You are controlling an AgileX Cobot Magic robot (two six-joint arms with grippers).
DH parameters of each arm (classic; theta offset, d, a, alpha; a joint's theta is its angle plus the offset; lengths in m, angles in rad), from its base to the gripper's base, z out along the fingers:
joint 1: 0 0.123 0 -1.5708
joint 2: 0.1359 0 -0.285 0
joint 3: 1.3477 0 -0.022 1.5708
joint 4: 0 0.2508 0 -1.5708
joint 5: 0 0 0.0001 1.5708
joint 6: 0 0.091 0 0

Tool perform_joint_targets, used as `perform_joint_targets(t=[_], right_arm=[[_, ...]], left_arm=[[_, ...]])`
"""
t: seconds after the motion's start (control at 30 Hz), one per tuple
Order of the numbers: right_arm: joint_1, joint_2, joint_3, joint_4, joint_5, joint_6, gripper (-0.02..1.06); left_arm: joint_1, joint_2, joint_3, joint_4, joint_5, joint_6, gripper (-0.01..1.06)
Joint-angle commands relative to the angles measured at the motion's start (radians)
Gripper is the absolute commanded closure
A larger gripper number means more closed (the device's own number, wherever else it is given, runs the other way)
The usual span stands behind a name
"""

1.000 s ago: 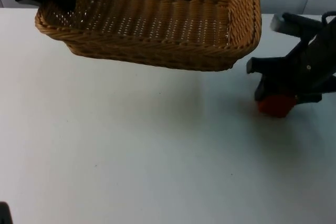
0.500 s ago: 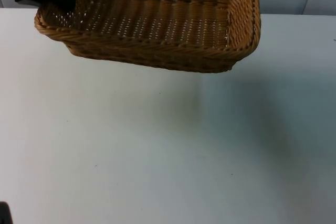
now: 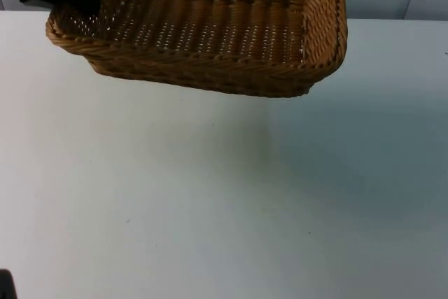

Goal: Pick up the basket with the left hand and place the cube into the basket with the right hand.

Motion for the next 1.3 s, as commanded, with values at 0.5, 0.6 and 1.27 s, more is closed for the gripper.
perform_joint_targets(t=[0.5,0.6,1.27], right_arm=[[0.011,0.108,-0.008,-0.027,-0.052,-0.022,-0.01],[0.011,0.081,-0.032,-0.043,-0.067,-0.022,-0.01],[-0.345,-0.243,-0.072,-0.426,0.284,0.272,1.05]], left_arm=[[0.001,-0.01,-0.007,-0.038,0.032,0.0,1.05],[0.001,-0.01,-0.007,-0.038,0.032,0.0,1.05],[0.001,-0.01,-0.007,-0.039,-0.006,0.0,1.05]])
